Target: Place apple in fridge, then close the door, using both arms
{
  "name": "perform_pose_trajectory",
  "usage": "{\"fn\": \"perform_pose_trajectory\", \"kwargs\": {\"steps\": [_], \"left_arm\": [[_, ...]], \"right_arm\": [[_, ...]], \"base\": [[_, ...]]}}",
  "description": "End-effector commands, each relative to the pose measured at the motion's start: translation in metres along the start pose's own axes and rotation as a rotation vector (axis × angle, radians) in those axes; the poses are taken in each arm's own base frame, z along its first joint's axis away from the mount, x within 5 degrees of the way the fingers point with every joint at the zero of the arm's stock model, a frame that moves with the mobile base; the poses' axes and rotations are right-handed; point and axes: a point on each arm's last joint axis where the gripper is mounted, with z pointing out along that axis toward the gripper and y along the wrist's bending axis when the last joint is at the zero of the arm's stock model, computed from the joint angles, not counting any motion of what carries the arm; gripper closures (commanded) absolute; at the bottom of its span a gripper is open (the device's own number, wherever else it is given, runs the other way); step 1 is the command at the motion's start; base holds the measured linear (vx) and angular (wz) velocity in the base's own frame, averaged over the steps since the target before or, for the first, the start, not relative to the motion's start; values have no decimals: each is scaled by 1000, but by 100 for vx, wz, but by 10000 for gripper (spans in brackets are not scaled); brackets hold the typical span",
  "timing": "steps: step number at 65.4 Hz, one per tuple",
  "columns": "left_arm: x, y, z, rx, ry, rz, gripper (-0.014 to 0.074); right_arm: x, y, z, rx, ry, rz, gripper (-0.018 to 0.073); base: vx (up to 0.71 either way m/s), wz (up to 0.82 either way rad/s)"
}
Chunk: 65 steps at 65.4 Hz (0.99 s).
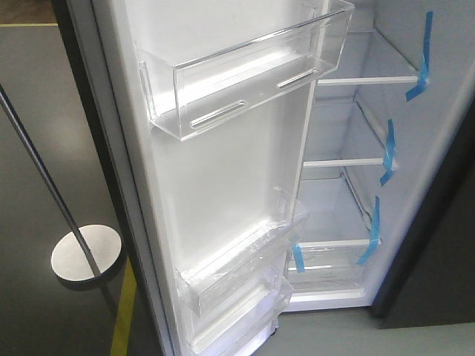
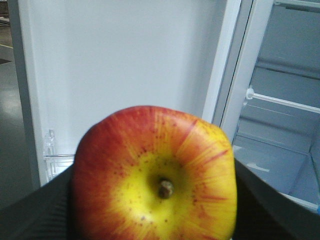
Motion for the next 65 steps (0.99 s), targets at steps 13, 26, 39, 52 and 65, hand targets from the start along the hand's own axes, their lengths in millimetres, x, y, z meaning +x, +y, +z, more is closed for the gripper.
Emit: {"fn": "perform_pose_trajectory", "kwargs": {"steps": [13, 26, 39, 52, 65], "left_arm": [[-13, -2, -3, 21, -101, -15, 603], [-13, -2, -3, 21, -101, -15, 603], [-13, -2, -3, 21, -101, -15, 603], [-13, -2, -3, 21, -101, -15, 603], [-13, -2, -3, 21, -101, -15, 603]], "right_arm": [[-11, -1, -2, 20, -93, 1, 336], [-11, -1, -2, 20, -93, 1, 336], [-11, -1, -2, 20, -93, 1, 336], [-11, -1, -2, 20, -93, 1, 336], [-11, -1, -2, 20, -93, 1, 336]], "base": [[0, 0], [0, 0], [0, 0], [0, 0], [0, 0]]}}
